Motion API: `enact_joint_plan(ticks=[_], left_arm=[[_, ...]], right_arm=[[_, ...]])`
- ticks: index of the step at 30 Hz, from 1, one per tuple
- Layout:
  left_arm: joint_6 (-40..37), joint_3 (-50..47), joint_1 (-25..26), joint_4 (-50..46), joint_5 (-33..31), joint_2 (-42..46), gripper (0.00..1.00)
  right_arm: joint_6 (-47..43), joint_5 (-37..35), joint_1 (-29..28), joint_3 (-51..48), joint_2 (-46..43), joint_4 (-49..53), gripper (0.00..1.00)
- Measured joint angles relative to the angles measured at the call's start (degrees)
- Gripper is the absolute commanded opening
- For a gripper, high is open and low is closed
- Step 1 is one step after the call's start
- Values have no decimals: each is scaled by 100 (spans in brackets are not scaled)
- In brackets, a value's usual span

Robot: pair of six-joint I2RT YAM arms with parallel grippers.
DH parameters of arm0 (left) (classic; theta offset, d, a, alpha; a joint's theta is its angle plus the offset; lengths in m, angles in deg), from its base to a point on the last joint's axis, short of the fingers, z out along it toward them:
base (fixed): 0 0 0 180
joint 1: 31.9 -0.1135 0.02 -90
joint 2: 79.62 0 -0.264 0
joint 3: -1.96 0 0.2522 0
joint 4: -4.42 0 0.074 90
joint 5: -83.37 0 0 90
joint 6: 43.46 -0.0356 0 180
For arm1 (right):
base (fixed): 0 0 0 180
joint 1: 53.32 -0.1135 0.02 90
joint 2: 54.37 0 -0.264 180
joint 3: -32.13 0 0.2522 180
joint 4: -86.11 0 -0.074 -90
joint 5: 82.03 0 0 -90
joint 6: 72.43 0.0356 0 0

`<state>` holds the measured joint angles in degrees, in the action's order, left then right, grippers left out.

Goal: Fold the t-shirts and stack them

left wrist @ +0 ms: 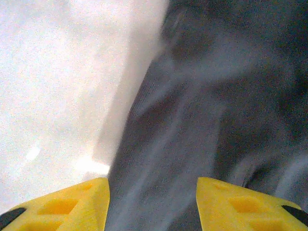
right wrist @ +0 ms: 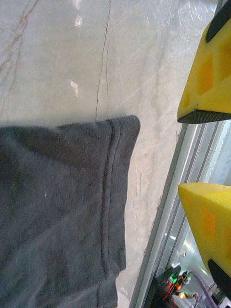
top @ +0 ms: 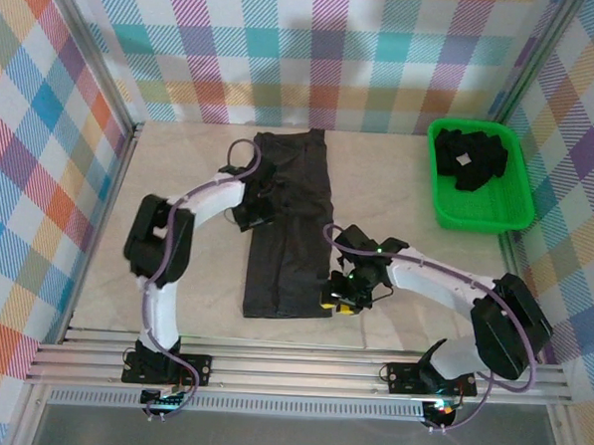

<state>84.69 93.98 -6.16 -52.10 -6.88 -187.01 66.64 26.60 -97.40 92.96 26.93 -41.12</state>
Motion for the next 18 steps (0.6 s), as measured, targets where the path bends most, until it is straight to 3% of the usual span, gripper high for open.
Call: enact_joint_plan(ticks=[5, 7, 12, 18], left_arm=[[385, -2284, 334, -57, 584, 2264, 49], [557, -3001, 433, -52, 911, 2708, 51], [957, -3982, 605, 81, 1427, 2988, 51], [1292, -4048, 990, 640, 1530, 2776, 45]], right_arm=[[-48, -4, 0, -201, 424, -243, 40], [-101, -24, 0, -125, 693, -323, 40], [-197, -57, 0, 256, 1290, -282, 39], [-201, -61, 2, 407, 1451, -98, 37]])
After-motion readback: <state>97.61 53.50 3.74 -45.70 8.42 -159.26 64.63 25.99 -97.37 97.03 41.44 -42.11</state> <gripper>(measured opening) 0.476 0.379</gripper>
